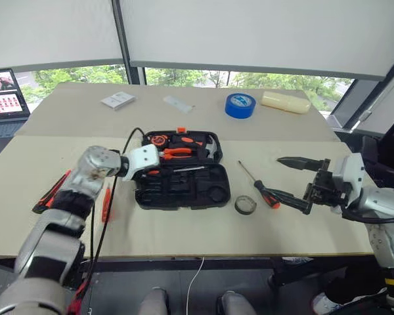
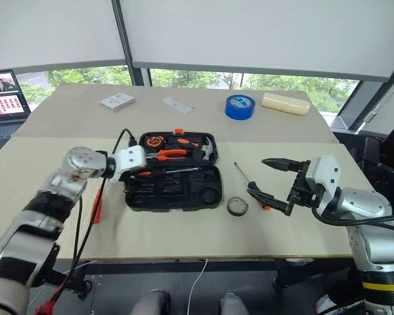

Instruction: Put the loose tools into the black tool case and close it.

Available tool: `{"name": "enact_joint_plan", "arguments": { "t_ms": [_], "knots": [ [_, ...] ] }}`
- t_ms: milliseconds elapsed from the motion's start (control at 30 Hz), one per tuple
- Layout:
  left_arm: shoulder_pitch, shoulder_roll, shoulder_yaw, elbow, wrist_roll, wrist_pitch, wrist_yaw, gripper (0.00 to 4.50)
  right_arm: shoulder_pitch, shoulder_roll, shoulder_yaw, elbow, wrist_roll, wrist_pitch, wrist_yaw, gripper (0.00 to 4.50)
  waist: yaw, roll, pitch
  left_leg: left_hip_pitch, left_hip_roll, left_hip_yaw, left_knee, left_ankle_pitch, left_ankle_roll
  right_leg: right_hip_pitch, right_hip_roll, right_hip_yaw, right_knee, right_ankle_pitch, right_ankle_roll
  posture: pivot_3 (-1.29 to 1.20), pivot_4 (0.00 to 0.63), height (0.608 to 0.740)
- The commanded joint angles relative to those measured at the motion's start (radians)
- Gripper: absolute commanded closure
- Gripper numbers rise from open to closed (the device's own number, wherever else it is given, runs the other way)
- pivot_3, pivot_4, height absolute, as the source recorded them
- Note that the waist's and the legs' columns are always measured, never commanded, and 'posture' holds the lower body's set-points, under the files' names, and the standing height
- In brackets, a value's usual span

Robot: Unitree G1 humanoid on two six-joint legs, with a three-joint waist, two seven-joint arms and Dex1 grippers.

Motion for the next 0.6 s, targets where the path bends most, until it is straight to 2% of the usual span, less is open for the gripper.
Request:
{"name": "enact_joint_plan", "arguments": {
  "t_ms": [33,333,400,433,533,600],
  "knots": [
    [-0.072,-0.032,0.011,0.112,0.046,-0.080,0.042,3.64,0.018,0.007,-0.030,-0.053,-0.013,-0.007,-0.038,0.00,0.005,0.000,0.000,0.000,0.000,0.000,0.000,0.000,0.000,0.000,0.000,0.000,0.000,0.000,0.000,0.00,0.150,0.740],
    [-0.109,-0.079,0.020,0.226,0.091,-0.201,0.044,3.64,0.107,0.010,-0.072,-0.116,-0.006,0.004,-0.088,0.00,0.009,0.000,0.000,-0.002,0.000,-0.001,0.005,0.000,0.000,0.001,0.000,0.000,0.001,0.001,0.003,0.00,0.150,0.740],
    [-0.110,-0.084,0.028,0.232,0.093,-0.230,0.060,2.62,0.107,0.011,-0.072,-0.118,-0.006,0.006,-0.092,0.00,0.007,0.000,0.000,-0.002,0.000,-0.001,0.006,0.000,0.000,0.001,0.000,0.000,0.002,0.001,0.003,0.00,0.150,0.740],
    [-0.111,-0.086,0.034,0.236,0.095,-0.247,0.075,2.51,0.107,0.012,-0.072,-0.118,-0.006,0.007,-0.094,0.00,0.007,0.000,0.000,-0.002,0.000,-0.001,0.006,0.000,0.000,0.001,0.000,0.000,0.002,0.001,0.003,0.00,0.150,0.740],
    [-0.111,-0.104,0.086,0.245,0.053,-0.290,0.108,1.47,0.113,0.015,-0.070,-0.123,-0.003,0.007,-0.098,0.00,0.007,0.000,0.000,-0.003,0.000,-0.001,0.006,0.000,0.000,0.001,0.000,0.000,0.002,0.001,0.003,0.00,0.150,0.740],
    [-0.110,-0.126,0.155,0.240,-0.031,-0.241,0.072,1.47,0.120,0.016,-0.069,-0.128,0.002,0.010,-0.100,0.00,0.009,0.000,0.000,-0.003,0.000,-0.001,0.006,0.000,0.000,0.001,0.000,0.000,0.002,0.001,0.003,0.00,0.150,0.740]
  ]
}}
